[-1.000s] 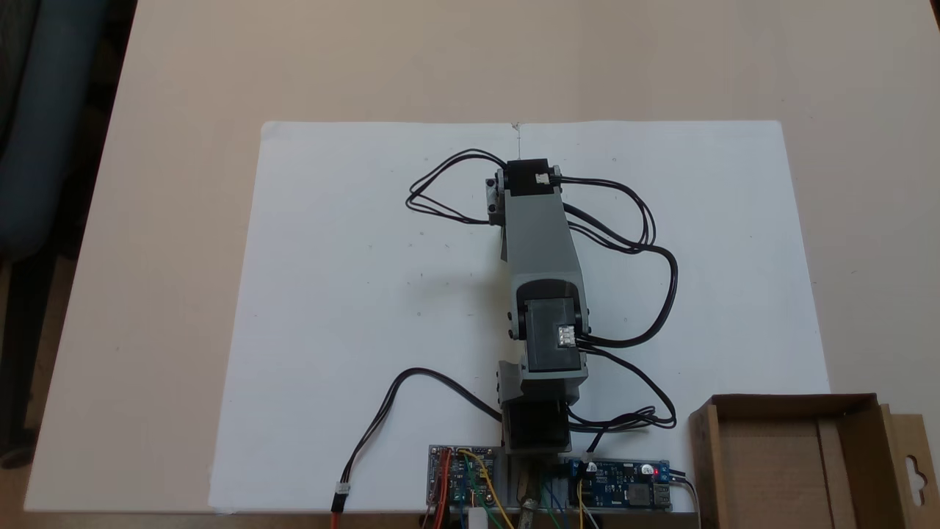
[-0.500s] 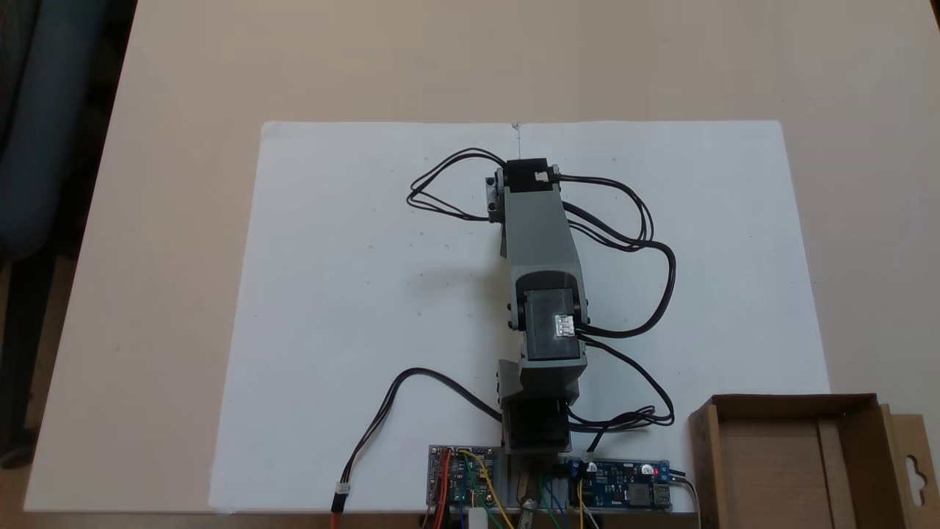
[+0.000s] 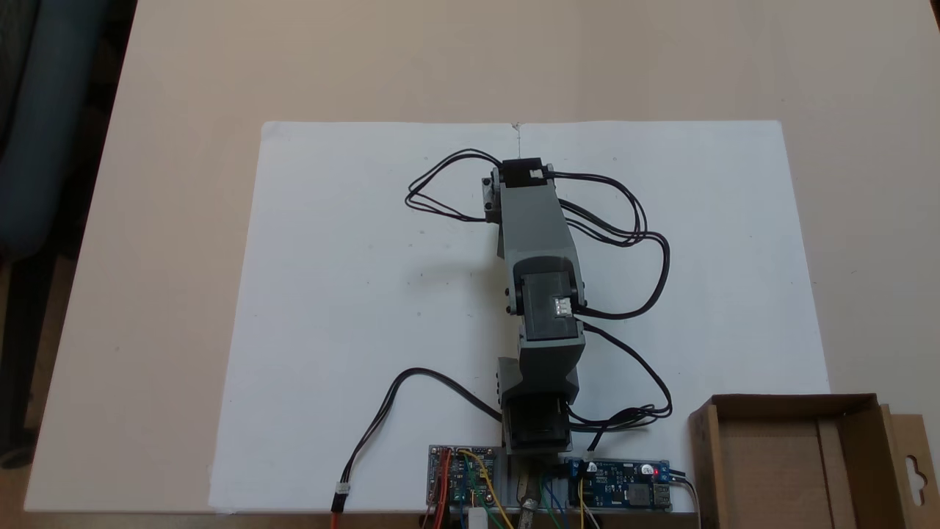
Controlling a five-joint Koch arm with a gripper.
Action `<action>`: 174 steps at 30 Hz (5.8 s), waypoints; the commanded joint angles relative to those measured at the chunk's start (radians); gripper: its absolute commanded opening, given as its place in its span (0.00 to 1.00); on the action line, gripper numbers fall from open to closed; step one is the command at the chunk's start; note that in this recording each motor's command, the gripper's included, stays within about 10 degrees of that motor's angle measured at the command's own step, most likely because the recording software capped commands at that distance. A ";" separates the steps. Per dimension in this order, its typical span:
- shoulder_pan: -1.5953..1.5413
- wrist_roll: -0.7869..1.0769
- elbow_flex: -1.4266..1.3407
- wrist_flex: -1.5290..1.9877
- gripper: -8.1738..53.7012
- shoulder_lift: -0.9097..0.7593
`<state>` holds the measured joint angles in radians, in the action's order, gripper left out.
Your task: Grasp a green dice and put it in the bin.
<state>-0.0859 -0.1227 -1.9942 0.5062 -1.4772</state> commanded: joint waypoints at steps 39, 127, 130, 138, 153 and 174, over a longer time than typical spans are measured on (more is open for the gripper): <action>-0.002 -0.052 0.006 -0.054 0.76 0.028; 1.451 0.396 0.805 0.506 0.32 -0.179; 1.677 0.414 0.839 0.506 0.32 -0.129; 1.836 0.425 0.887 0.561 0.32 0.023; 1.888 0.351 0.885 0.578 0.36 0.060; 1.560 -0.015 0.891 0.480 0.85 -0.117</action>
<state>1.5263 -0.0430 -1.1367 1.0354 -1.5202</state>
